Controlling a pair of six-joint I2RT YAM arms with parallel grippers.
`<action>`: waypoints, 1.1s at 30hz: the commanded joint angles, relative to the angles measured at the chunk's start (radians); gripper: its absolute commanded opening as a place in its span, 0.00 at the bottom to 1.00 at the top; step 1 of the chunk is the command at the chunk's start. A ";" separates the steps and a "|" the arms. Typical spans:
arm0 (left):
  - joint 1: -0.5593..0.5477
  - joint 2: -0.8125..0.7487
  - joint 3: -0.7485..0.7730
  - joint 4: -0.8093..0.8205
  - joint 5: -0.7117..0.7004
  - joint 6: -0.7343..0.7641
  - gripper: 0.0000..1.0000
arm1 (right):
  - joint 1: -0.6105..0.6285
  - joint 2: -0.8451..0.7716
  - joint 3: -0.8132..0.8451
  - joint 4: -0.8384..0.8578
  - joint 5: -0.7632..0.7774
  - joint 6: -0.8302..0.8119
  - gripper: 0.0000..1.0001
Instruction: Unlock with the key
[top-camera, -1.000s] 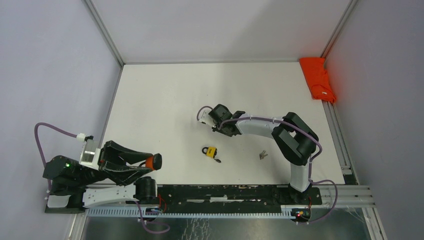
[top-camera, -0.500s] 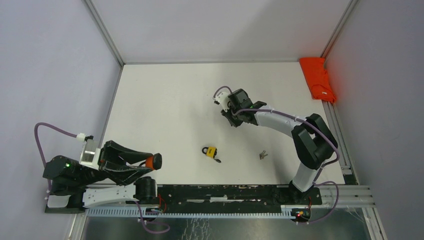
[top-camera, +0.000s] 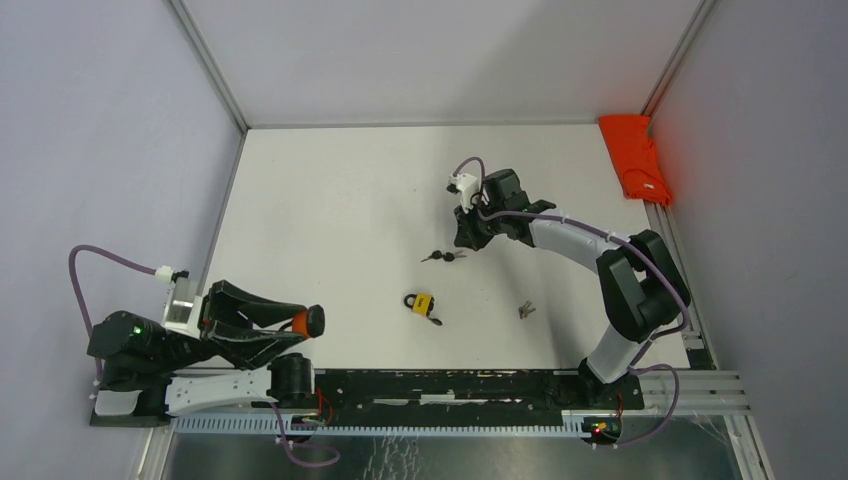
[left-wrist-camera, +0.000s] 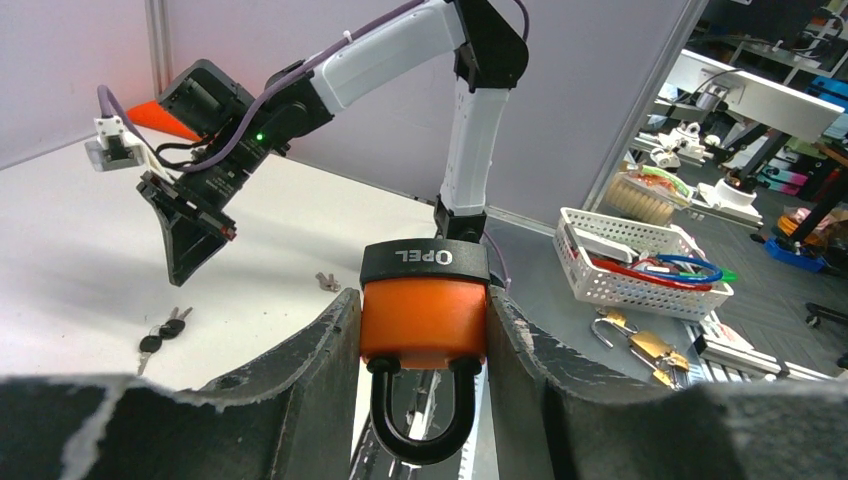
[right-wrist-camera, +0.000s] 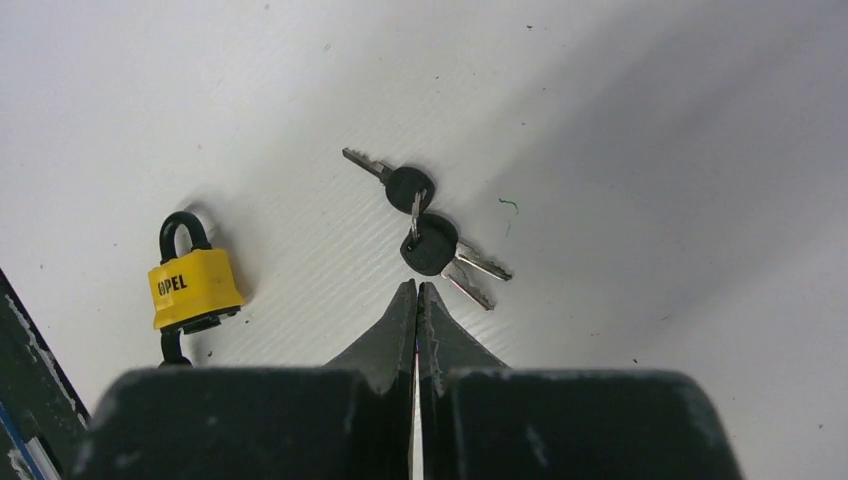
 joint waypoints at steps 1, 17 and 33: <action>-0.005 -0.009 0.008 0.037 -0.026 -0.007 0.02 | -0.010 -0.037 -0.003 0.056 -0.046 0.037 0.00; -0.005 -0.009 0.004 0.048 -0.034 -0.002 0.02 | 0.184 0.231 0.320 -0.217 0.269 -0.193 0.32; -0.005 -0.009 0.011 0.025 -0.045 -0.007 0.02 | 0.187 0.354 0.376 -0.317 0.293 -0.285 0.35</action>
